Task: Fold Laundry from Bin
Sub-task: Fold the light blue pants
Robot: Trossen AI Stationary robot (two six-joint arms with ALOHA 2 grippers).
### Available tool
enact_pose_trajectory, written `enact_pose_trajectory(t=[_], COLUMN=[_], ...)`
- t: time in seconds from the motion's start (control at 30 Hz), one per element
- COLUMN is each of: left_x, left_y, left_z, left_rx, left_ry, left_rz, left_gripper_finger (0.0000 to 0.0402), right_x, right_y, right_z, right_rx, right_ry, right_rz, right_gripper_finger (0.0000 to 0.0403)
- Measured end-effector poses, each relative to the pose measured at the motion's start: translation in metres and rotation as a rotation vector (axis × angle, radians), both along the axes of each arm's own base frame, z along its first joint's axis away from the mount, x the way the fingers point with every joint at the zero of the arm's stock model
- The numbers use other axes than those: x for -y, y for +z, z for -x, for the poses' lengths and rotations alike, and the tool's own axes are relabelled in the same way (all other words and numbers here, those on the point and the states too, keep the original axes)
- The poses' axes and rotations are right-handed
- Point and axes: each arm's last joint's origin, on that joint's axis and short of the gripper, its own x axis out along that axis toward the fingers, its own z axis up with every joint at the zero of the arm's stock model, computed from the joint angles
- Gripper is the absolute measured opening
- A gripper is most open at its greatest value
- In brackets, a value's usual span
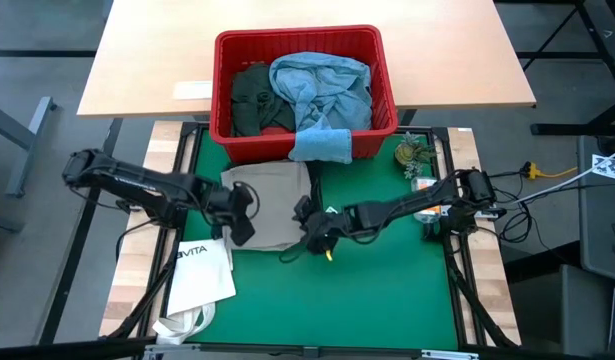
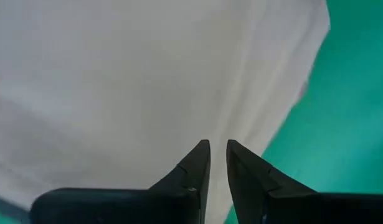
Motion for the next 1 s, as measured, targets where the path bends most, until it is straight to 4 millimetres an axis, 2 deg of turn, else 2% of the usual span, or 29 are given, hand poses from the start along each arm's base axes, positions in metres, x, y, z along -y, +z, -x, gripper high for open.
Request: enact_pose_trajectory(t=[0.17, 0.27, 1.0], left_x=[0.013, 0.016, 0.016], left_y=[-0.022, -0.028, -0.028], left_z=[0.006, 0.009, 0.007], left_rx=[-0.007, -0.023, 0.011], left_ry=[0.009, 0.025, 0.042], left_rz=[-0.004, -0.003, -0.043], left_gripper_finger=[0.0035, 0.0031, 0.0018], right_x=[-0.002, -0.001, -0.001], right_y=[0.0, 0.0, 0.0], right_z=[0.0, 0.0, 0.0], right_rx=[0.0, 0.001, 0.003], right_ry=[0.003, 0.002, 0.003], right_rz=[0.001, 0.0, 0.0], right_gripper_finger=[0.0191, 0.0191, 0.0191])
